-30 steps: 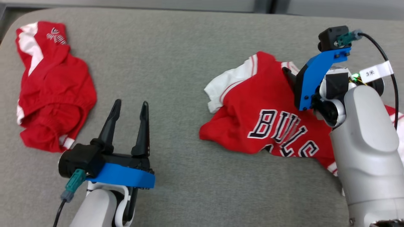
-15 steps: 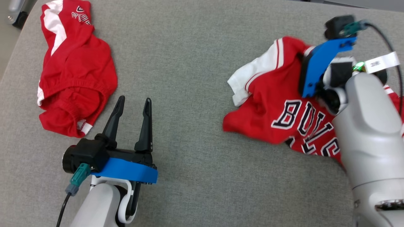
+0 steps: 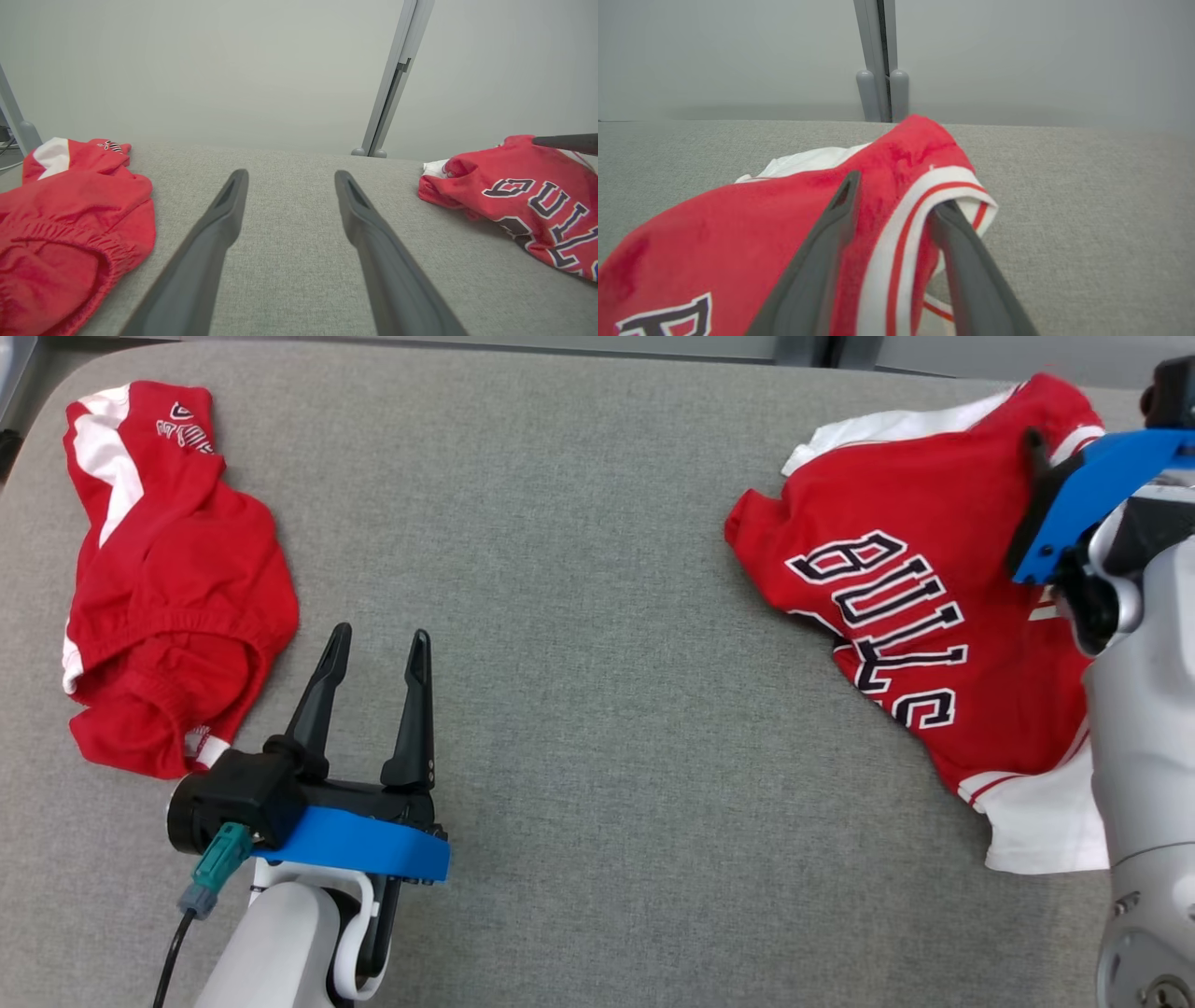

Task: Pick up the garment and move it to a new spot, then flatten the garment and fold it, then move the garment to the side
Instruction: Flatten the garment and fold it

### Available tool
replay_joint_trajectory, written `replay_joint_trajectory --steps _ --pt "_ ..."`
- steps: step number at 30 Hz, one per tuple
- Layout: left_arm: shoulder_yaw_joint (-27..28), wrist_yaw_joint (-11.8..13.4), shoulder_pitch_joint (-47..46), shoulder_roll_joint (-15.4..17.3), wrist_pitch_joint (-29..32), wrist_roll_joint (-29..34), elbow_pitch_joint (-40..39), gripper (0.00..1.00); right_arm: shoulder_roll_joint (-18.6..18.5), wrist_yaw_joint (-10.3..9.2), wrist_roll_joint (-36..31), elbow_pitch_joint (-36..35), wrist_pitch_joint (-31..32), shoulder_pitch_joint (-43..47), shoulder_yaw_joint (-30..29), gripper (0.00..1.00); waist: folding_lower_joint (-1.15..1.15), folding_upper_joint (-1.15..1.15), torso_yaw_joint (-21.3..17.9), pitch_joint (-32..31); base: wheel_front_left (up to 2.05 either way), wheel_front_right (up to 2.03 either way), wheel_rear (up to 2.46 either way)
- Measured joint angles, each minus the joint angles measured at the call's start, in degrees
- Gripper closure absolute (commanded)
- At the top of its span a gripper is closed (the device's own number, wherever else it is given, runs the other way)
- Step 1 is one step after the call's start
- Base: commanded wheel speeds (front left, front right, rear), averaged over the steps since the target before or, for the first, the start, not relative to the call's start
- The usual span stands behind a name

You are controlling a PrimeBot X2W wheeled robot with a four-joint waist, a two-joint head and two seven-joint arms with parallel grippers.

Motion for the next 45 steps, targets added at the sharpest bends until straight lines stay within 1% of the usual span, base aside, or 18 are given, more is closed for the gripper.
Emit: replay_joint_trajectory --steps 3,6,9,12,15,18,23,25,29,34,36,39,45 --pt "0.07 -0.18 0.1 0.0 -0.01 0.15 0.4 0.0 1.21 0.0 2.36 2.11 -0.38 0.55 1.43 0.0 0.0 0.0 -0.51 -0.9 0.0 0.0 0.0" --pt "0.25 -0.18 0.63 0.02 -0.01 0.15 0.67 0.0 2.61 0.0 5.95 3.56 0.48 1.81 5.24 0.0 0.0 0.0 -0.9 -2.31 0.0 0.0 0.0" --pt "0.96 -0.05 1.87 0.2 -0.01 0.14 0.67 0.0 3.1 0.0 10.2 2.4 0.57 3.76 9.65 0.0 0.0 0.0 -1.47 -3.97 0.0 0.0 0.0" --pt "1.55 0.4 3.26 0.52 -0.02 -0.04 0.54 0.0 2.43 0.0 13.19 -0.18 1.52 7.14 13.61 0.0 -0.01 0.0 -2.35 -5.68 0.0 0.0 0.0" --pt "2.09 0.77 4.99 0.86 -0.01 -0.22 0.51 0.0 0.34 0.0 15.52 -3.89 1.69 11.31 15.23 0.0 -0.01 0.0 -3.36 -7.5 0.0 0.0 0.0" --pt "2.55 1.15 6.55 1.14 -0.01 -0.65 0.33 0.0 -1.2 0.0 17.6 -8.58 0.83 16.08 14.93 0.0 -0.01 0.0 -4.22 -9.34 0.0 0.0 0.0" --pt "3.41 1.91 9.14 1.92 -0.02 -1.22 -0.49 0.0 -1.29 0.0 17.08 -19.95 -4.59 25.7 11.28 0.0 -0.01 0.0 -5.87 -11.64 0.0 0.0 0.0" --pt "3.63 2.22 10.07 2.05 -0.02 -1.32 -0.8 0.0 -0.49 0.0 15.58 -24.21 -5.75 30.14 8.95 0.0 -0.01 0.0 -6.46 -12.31 0.0 0.0 0.0" --pt "3.93 2.78 11.34 2.18 -0.02 -1.7 -1.48 0.0 2.64 0.0 11.38 -32.47 -7.97 38.79 5.2 0.0 -0.01 0.0 -7.2 -13.36 0.0 0.0 0.0" --pt "4.27 3.39 12.53 2.26 -0.02 -1.98 -2.05 0.0 5.09 0.0 8.35 -42.14 -12.0 46.93 3.68 0.0 -0.01 0.0 -7.72 -14.12 0.0 0.0 0.0" --pt "4.27 3.64 12.98 2.24 -0.02 -2.12 -2.18 0.0 5.25 0.0 8.31 -44.72 -13.14 49.4 4.17 0.0 -0.01 0.0 -7.85 -14.31 0.0 0.0 0.0" --pt "4.31 3.88 13.1 2.24 -0.02 -2.19 -2.32 0.0 5.38 0.0 10.37 -46.23 -13.88 51.87 6.44 0.0 -0.01 0.0 -8.09 -14.36 0.0 0.0 0.0" --pt "4.21 4.26 13.66 2.19 -0.02 -2.23 -2.57 0.0 5.47 0.0 11.13 -47.77 -13.65 52.82 9.22 0.0 -0.01 0.0 -9.02 -14.05 0.0 0.0 0.0"
